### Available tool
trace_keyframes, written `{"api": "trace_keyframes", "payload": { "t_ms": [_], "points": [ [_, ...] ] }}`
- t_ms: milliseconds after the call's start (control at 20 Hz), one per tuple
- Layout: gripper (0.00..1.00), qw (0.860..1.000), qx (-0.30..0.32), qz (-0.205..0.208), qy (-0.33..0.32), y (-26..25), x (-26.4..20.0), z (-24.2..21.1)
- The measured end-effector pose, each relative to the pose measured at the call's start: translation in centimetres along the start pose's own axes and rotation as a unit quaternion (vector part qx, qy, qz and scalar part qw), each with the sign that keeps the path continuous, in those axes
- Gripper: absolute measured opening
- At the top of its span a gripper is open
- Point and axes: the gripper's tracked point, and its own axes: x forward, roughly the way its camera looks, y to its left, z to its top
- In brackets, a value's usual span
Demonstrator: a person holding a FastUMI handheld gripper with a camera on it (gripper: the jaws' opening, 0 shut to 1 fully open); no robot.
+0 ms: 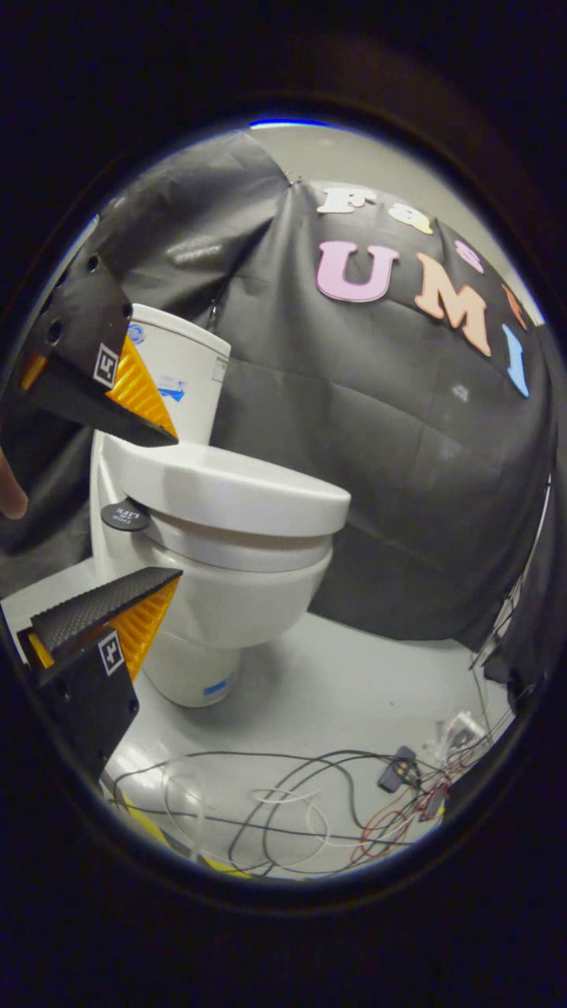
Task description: Open the toilet lid.
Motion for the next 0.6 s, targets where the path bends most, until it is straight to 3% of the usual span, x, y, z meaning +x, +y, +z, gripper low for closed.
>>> {"api": "trace_keyframes", "payload": {
  "t_ms": [150,300,450,500,550,600],
  "points": [
    [0.74,0.998,0.033,-0.024,0.039,-1.4,0.7,-2.2],
    [0.72,0.996,0.044,-0.008,0.080,-0.7,1.8,-4.1],
    [0.27,0.995,0.031,-0.016,0.096,-0.9,2.9,-5.1],
    [0.27,0.995,0.037,-0.015,0.097,-0.4,3.7,-5.3],
    [0.14,0.995,0.025,-0.022,0.096,-0.6,3.0,-5.0],
    [0.13,0.995,0.023,-0.027,0.094,-0.6,2.9,-4.9]
  ]
}}
